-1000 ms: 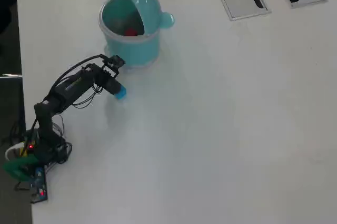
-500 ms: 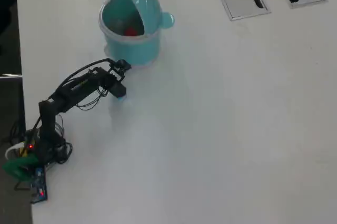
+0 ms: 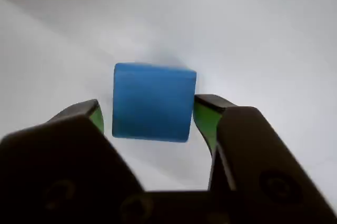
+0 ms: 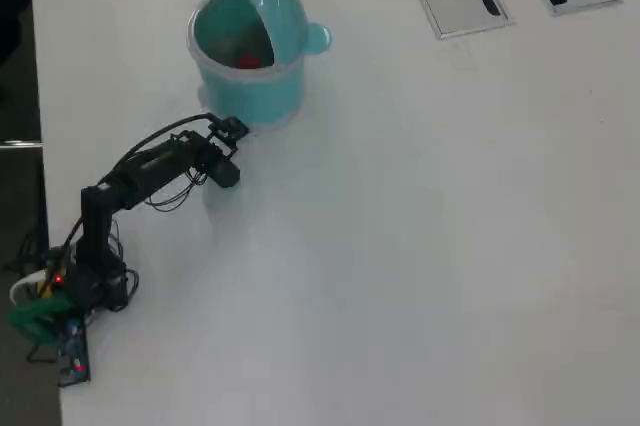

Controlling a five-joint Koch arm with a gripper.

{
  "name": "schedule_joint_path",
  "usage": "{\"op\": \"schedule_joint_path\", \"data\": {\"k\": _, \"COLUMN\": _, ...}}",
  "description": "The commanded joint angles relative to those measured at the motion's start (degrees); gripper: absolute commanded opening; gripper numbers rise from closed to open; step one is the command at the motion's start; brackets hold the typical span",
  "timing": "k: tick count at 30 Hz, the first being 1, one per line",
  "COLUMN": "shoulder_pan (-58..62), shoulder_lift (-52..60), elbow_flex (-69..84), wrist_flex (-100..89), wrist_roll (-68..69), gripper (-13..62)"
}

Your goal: Grasp RGB lego blocks and put them in the bin one by one.

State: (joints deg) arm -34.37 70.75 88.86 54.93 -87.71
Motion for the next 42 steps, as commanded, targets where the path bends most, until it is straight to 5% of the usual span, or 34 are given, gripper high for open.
{"op": "schedule_joint_path", "data": {"k": 1, "shoulder_pan": -0.79, "shoulder_lift": 0.18, "elbow_flex": -1.93, "wrist_flex": -1.76, "wrist_roll": -0.53, "gripper": 30.4}}
{"op": "schedule_joint_path", "data": {"k": 10, "shoulder_pan": -1.41, "shoulder_lift": -0.88, "elbow_flex": -4.75, "wrist_flex": -0.97, "wrist_roll": -2.81, "gripper": 10.4}}
{"op": "schedule_joint_path", "data": {"k": 27, "shoulder_pan": -10.99, "shoulder_lift": 18.98, "elbow_flex": -21.01, "wrist_flex": 2.29, "wrist_roll": 0.53, "gripper": 10.0}}
{"op": "schedule_joint_path", "data": {"k": 36, "shoulder_pan": -15.03, "shoulder_lift": 16.70, "elbow_flex": -43.77, "wrist_flex": 5.27, "wrist_roll": 2.37, "gripper": 10.0}}
{"op": "schedule_joint_path", "data": {"k": 42, "shoulder_pan": -15.21, "shoulder_lift": 3.87, "elbow_flex": -70.49, "wrist_flex": 12.74, "wrist_roll": 2.81, "gripper": 9.9}}
